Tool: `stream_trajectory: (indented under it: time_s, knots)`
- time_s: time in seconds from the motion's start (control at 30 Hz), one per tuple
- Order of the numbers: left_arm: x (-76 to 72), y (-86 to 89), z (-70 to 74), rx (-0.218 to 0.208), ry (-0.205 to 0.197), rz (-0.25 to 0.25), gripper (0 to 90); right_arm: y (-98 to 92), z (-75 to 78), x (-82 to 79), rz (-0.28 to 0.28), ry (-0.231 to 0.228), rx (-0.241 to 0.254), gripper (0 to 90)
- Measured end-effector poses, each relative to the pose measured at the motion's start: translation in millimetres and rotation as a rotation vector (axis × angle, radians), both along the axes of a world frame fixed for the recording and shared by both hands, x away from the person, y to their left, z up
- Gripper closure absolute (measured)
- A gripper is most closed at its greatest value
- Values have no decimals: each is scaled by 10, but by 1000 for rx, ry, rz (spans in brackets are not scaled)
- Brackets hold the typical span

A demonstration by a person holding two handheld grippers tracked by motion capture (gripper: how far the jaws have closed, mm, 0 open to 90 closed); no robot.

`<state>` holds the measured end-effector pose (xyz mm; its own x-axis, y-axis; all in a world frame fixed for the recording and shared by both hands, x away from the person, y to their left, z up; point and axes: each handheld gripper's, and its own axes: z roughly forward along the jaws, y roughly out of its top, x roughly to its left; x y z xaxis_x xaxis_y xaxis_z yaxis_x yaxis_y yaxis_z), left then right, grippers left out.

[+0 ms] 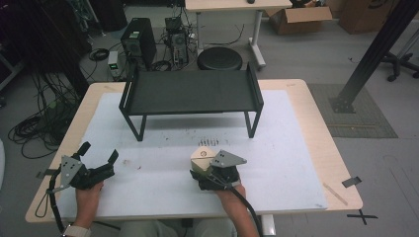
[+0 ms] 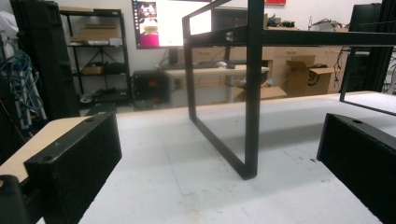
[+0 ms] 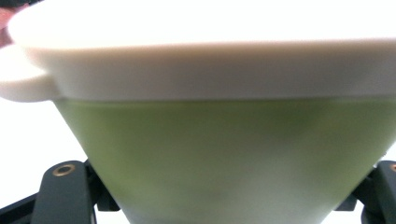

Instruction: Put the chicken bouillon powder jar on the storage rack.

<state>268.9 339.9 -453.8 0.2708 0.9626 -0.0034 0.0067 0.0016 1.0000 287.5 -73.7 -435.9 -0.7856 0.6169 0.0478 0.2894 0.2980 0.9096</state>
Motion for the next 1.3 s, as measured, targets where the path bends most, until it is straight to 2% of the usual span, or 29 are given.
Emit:
stream_trajectory:
  time_s: [0.27, 0.87, 1.0, 1.3]
  knots:
    - [0, 1, 0, -1, -1, 0, 3, 7, 13, -5, 12, -9, 3, 279]
    - [0, 2, 0, -3, -1, 0, 3, 11, 33, -1, 15, -18, -7, 291]
    - [0, 2, 0, -5, -2, 0, 3, 14, 73, -1, 19, -26, 2, 292]
    - [1, 3, 0, -5, -1, 0, 3, 24, 281, 18, 33, -56, 31, 292]
